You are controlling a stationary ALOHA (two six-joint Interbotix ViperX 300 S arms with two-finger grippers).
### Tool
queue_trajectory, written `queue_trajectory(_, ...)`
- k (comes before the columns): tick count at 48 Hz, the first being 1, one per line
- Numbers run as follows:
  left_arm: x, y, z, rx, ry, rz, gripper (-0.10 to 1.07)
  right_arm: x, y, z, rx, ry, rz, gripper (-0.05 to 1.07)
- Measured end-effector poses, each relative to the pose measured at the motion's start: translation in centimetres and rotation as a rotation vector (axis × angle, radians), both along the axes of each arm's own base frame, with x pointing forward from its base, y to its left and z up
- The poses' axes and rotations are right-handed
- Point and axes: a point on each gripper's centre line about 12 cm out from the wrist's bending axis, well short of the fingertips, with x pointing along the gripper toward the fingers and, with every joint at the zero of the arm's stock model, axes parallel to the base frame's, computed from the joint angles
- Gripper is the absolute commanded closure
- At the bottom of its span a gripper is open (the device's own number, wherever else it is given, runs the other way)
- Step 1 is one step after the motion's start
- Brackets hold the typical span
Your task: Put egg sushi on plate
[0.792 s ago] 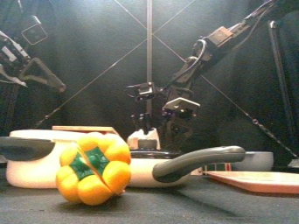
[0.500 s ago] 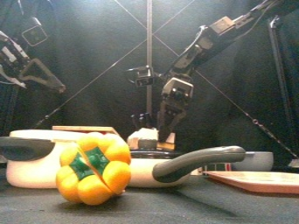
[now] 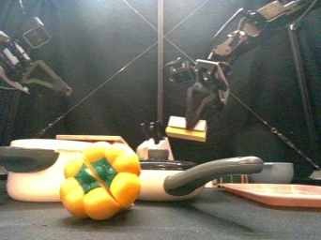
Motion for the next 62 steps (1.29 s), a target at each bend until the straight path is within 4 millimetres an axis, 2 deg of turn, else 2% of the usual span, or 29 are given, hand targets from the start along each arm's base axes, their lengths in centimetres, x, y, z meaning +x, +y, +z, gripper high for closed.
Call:
queue_trajectory(8,-0.1,0.0,-0.1,-0.007,0.002,0.003,0.98,-2.7,0.9,0.3,0.076,-0.105,-0.116,0.33)
queue_trajectory(19,-0.1,0.0,-0.1,-0.01,0.001,0.005,0.98,-5.8,4.0,0.1,0.229,-0.229,-0.22,0.33)
queue_trajectory(31,-0.2,0.0,-0.4,-0.01,0.008,0.005,0.98,-8.5,7.0,-2.6,0.396,-0.18,-0.326,0.32)
queue_trajectory(40,-0.2,0.0,-0.3,-0.012,0.007,0.005,0.98,-9.7,7.5,-4.2,0.453,-0.118,-0.409,0.31)
queue_trajectory(49,-0.2,0.0,-0.3,-0.01,0.007,0.006,0.98,-9.8,7.7,-6.2,0.428,-0.042,-0.414,0.3)
queue_trajectory(56,-0.2,0.1,-0.5,-0.011,0.011,0.008,0.98,-9.7,7.8,-8.4,0.406,0.041,-0.432,0.23)
queue_trajectory(62,-0.2,0.1,-0.5,-0.011,0.013,0.009,0.98,-9.8,7.8,-9.2,0.397,0.073,-0.439,0.15)
